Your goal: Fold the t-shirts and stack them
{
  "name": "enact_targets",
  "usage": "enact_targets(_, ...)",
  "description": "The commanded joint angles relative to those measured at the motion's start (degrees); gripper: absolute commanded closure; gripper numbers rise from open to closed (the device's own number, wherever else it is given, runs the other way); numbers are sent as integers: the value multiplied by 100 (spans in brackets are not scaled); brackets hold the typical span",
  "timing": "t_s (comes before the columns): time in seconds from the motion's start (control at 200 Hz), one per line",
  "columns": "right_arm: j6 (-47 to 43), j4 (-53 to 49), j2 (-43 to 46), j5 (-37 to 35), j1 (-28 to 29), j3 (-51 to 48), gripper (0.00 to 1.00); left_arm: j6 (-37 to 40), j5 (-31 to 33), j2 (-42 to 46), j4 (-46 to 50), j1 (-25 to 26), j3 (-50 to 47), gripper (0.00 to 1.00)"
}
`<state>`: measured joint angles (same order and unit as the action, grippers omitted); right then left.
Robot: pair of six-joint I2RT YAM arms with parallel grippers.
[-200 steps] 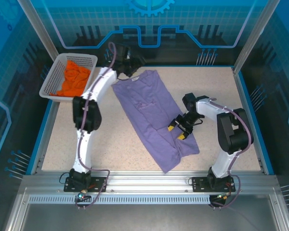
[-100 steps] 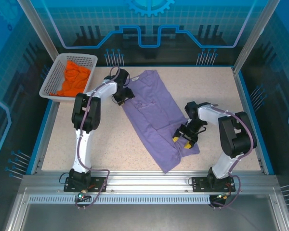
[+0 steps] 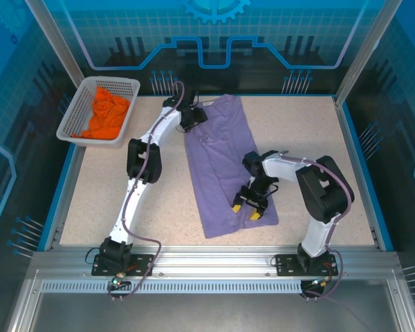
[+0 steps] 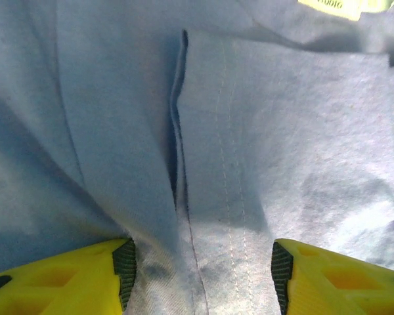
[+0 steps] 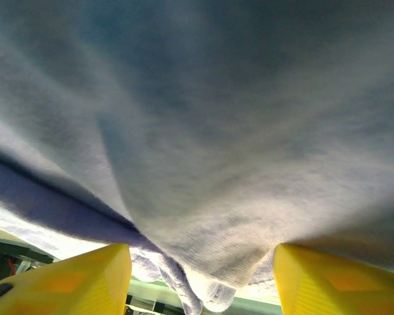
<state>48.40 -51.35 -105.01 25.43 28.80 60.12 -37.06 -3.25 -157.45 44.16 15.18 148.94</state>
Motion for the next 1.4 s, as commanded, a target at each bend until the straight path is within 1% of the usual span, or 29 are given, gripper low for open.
enact_targets(0.0,452,59,-366,281,354,675,40,-113,-460,-498,-1,44,65,39)
enact_targets(0.095,852,178,-534,399,548,991,40,-205,-734,-465,-143,86,73,37)
enact_targets(0.155,1089,329,-608,537,653,1077,40,-143,-842,-369,-73,108,49,34)
enact_targets(0.22,1116,263,-694,556,763,1258,39,-18,-874,-181,47,97,-68,30)
enact_targets(0.3,1030,40,-718,496,795,1410,39,171,-838,283,65,44,-450,24)
enact_targets(0.42,1010,18,-419,539,594,1091,39,321,-614,1126,53,-121,-1189,17)
enact_targets(0.485,926,21,-274,599,436,873,39,357,-564,1460,118,-214,-1336,15)
enact_targets(0.595,489,-136,-169,755,188,777,37,384,-579,1925,399,-272,-1330,14)
enact_targets(0.655,68,-404,-125,724,93,874,36,348,-649,2261,504,-270,-1556,14)
enact_targets(0.745,-501,-674,63,631,-2,920,34,177,-841,3030,268,-246,-2637,15)
enact_targets(0.87,-1033,-489,631,770,-323,533,33,-69,-1066,4414,-325,-166,-4909,18)
enact_targets(0.96,-1477,-376,1110,832,-708,195,32,-105,-1368,5269,-517,-67,-6321,21)
enact_targets(1.06,-1926,-338,1674,625,-1216,-353,32,-139,-1888,6142,-638,70,-7785,27)
enact_targets(1.156,-2157,-27,2073,894,-1744,-1108,33,-232,-2196,6908,-738,258,-9000,33)
enact_targets(1.211,-2200,195,2206,1087,-1944,-1533,35,-345,-2464,7231,-830,366,-9583,37)
enact_targets(1.266,-2229,409,2263,1244,-2026,-1875,39,-538,-2790,7479,-1045,476,-10101,40)
enact_targets(1.311,-2245,568,2290,1356,-2044,-2059,43,-786,-3096,7640,-1365,572,-10521,43)
enact_targets(1.396,-2078,823,2368,1422,-2006,-2343,45,-1369,-3595,7786,-2181,800,-11251,48)
